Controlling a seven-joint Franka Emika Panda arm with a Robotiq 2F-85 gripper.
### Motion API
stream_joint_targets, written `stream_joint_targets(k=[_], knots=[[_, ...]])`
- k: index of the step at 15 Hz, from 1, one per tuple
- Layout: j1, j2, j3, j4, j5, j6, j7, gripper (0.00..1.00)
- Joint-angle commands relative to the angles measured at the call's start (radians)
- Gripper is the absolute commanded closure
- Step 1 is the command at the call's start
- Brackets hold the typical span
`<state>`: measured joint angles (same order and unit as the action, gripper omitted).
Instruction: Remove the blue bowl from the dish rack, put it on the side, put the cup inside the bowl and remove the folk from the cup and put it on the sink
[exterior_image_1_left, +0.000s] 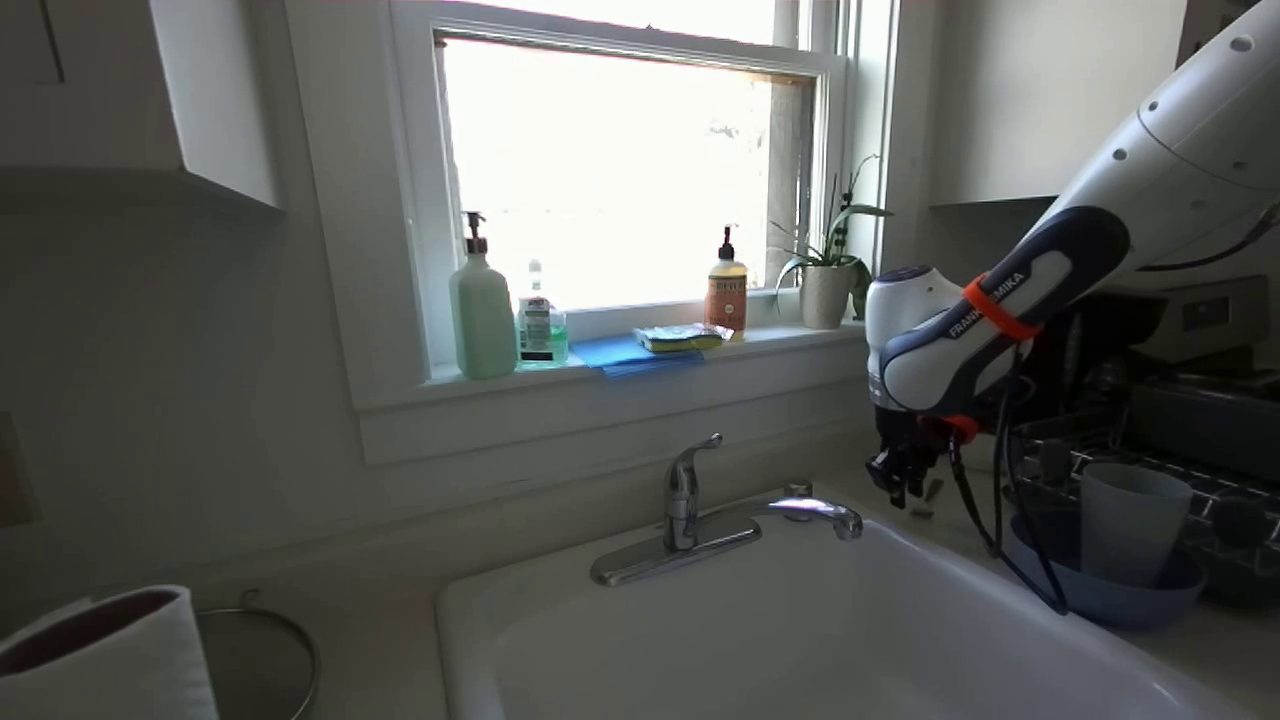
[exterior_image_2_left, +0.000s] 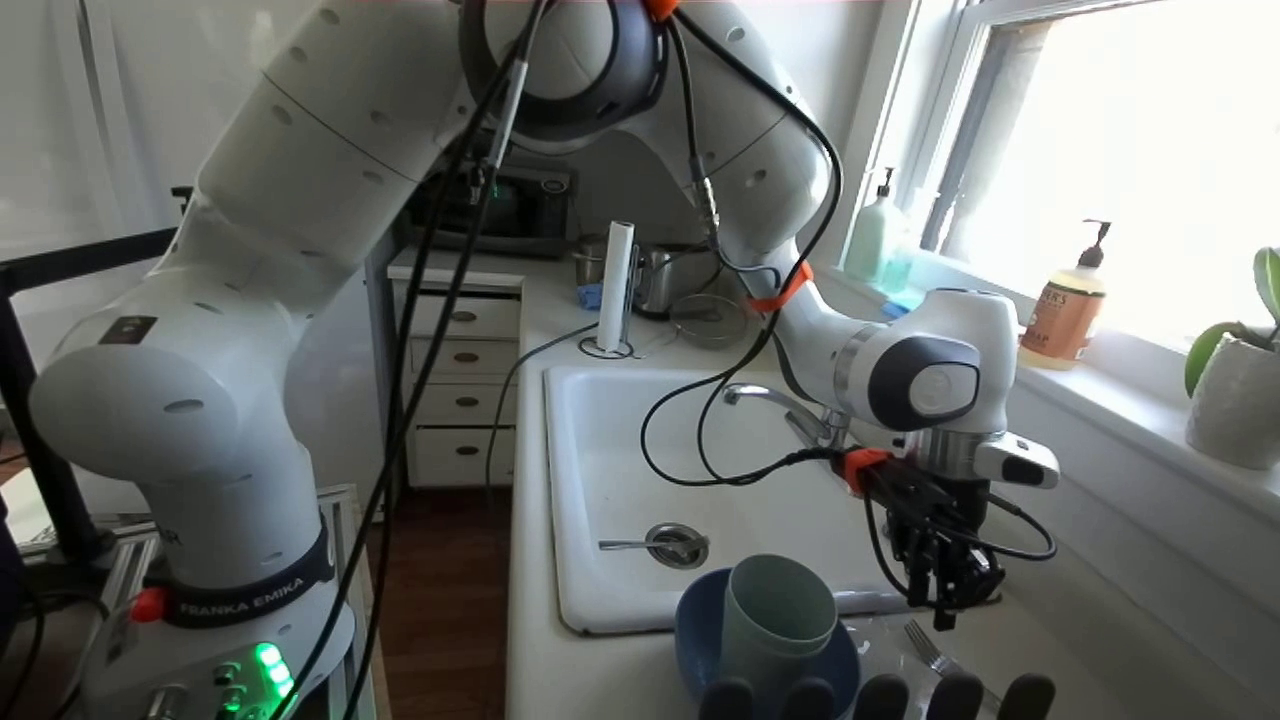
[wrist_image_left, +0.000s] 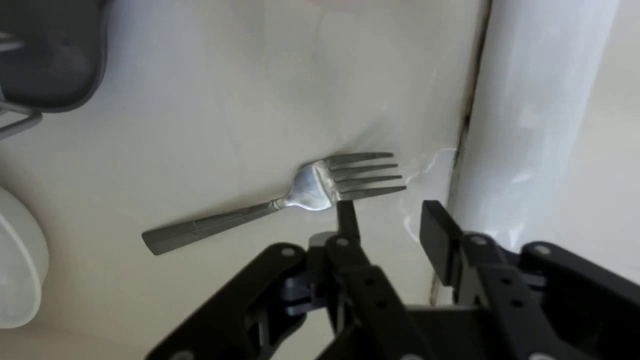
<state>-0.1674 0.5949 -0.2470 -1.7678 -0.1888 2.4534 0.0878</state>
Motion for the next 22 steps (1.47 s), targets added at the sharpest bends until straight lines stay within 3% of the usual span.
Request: stream_joint_targets(k=[1, 5, 6, 14, 18, 22], knots=[[-0.005, -0.023, 0.011, 0.001, 0.018, -0.037, -0.002, 0.29], [-0.003, -0.134, 0.013, -0.037, 0.023, -0.135, -0.014, 0.02], [-0.005, -0.171, 0.013, -0.043, 0.026, -0.175, -0.017, 0.00], [-0.015, -0.448, 0.007, -0.030, 0.015, -0.616, 0.028, 0.00], [-0.022, -0.535, 0.009, -0.030, 0.015, -0.755, 0.066, 0.00], [-0.029, -0.601, 0.010, -0.060, 0.011, -0.822, 0.066, 0.00]])
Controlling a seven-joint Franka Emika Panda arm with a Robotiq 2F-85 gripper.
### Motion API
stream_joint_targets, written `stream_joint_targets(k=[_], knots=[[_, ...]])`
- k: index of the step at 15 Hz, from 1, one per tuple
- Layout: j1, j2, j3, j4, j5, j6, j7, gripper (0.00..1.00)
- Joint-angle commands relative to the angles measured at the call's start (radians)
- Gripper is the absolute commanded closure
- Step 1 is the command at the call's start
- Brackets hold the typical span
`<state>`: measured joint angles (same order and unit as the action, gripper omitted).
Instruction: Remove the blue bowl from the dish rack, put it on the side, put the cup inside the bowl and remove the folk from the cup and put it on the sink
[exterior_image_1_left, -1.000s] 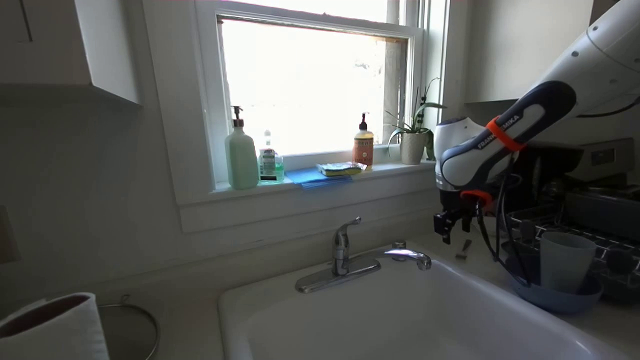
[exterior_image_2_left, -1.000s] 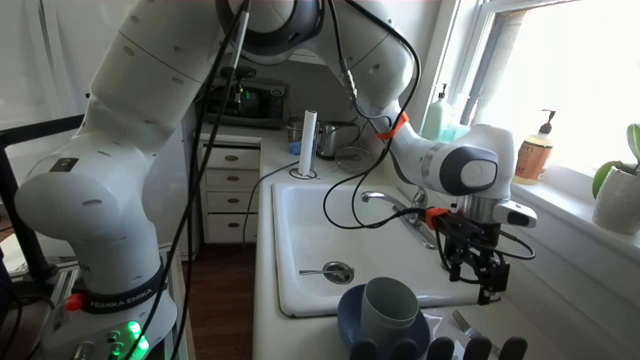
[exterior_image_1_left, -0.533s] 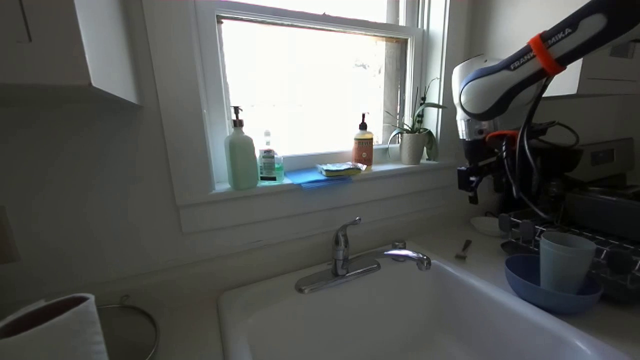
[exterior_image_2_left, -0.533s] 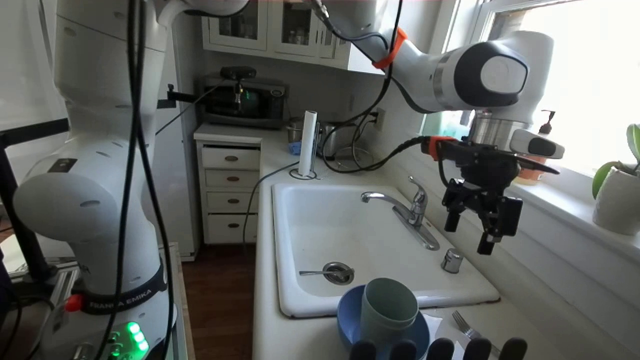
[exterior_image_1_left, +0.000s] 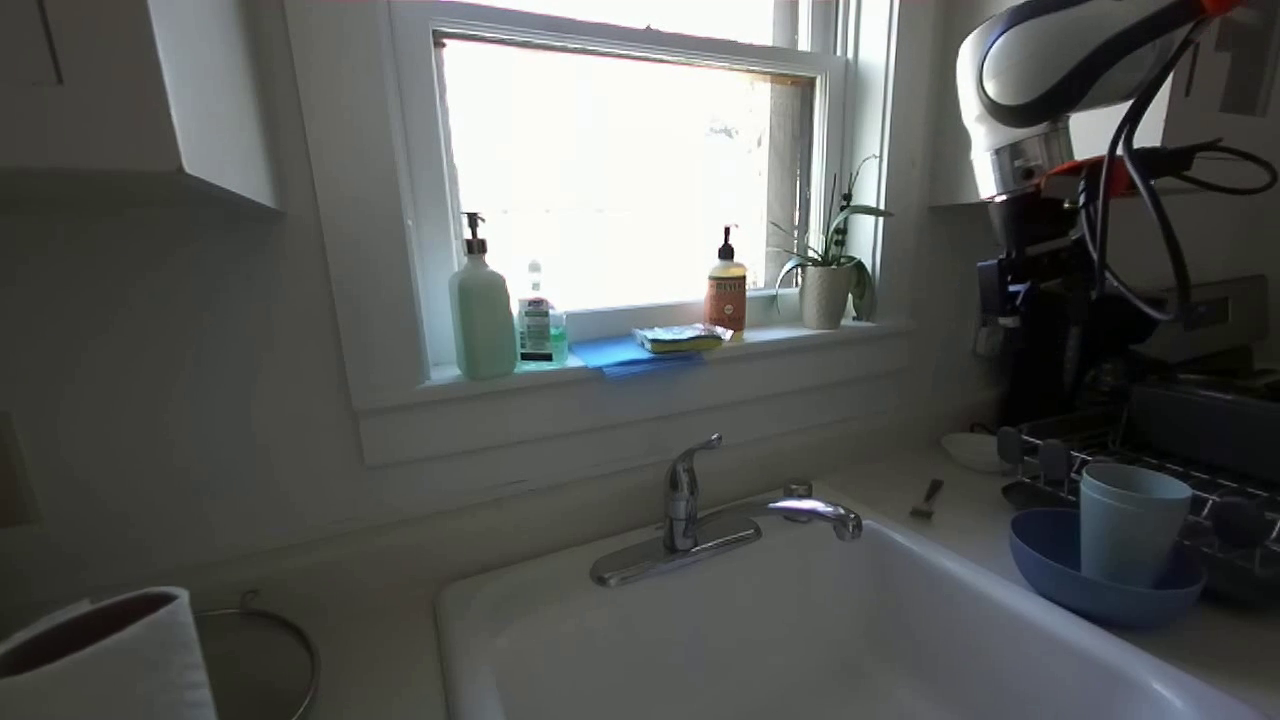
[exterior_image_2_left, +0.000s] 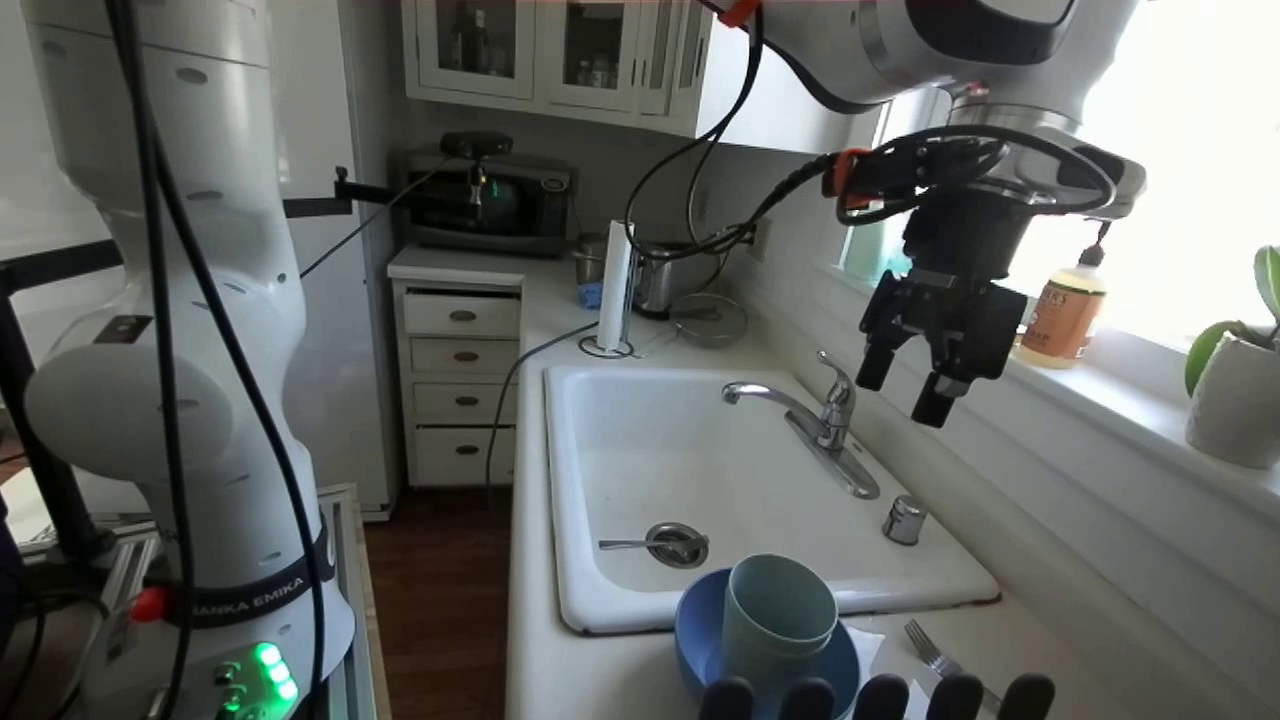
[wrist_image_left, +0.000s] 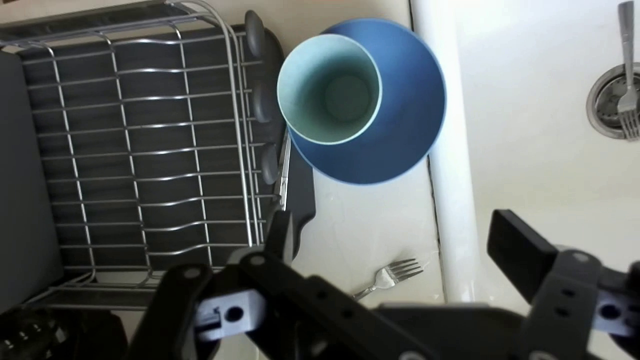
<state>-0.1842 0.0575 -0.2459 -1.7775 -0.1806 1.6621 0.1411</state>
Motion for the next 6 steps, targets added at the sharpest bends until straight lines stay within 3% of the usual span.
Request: stream_joint_targets(k=[1, 2, 6], knots=[[-0.014, -0.075, 0.008, -0.058, 0.002, -0.029, 0.016, 0.00], [-0.014, -0.023, 0.011, -0.007, 0.000, -0.026, 0.000, 0.00], [-0.017, -0.046, 0.010, -0.028, 0.000, -0.027, 0.001, 0.00]])
